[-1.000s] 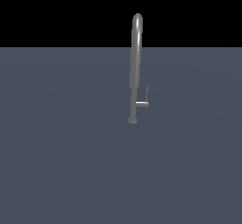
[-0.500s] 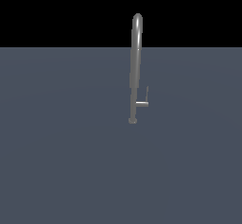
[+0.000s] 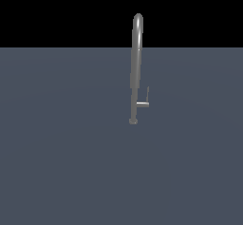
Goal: Turn on the faucet by rotating a designated handle.
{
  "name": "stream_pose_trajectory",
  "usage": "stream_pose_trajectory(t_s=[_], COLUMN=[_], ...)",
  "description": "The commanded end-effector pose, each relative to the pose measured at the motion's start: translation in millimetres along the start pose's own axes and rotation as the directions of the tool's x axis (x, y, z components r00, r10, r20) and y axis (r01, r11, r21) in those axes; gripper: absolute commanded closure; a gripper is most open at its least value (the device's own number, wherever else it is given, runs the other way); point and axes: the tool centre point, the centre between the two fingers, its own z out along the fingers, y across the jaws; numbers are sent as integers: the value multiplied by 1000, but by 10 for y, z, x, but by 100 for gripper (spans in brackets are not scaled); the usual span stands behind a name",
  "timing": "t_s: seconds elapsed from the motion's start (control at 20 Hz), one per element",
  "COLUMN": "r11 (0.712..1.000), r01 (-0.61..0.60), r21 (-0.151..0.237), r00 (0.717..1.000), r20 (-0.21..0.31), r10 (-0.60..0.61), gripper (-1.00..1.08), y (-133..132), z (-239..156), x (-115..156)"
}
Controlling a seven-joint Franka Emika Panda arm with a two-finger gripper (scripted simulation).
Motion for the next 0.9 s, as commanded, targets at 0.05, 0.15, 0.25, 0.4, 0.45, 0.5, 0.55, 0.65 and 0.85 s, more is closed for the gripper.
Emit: stream_pose_trajectory(t_s=[0.05,0.15,0.25,0.4,0.45,0.5,0.55,0.65,0.85], r11=[997,993,986,973,968,962,955,940,904], r01=[-56,-89,-122,-175,-193,-211,-229,-265,-341], r21=[52,81,109,150,163,176,188,213,258], r00=[997,994,988,977,972,966,961,948,917], r20=[48,76,106,153,169,185,202,235,305], r10=[53,82,111,152,165,178,190,214,258], gripper=[108,108,108,108,108,108,108,108,108], y=[12,24,39,69,81,93,106,135,202], z=[21,38,58,97,112,128,145,183,273], x=[217,341,465,651,714,776,838,961,1205])
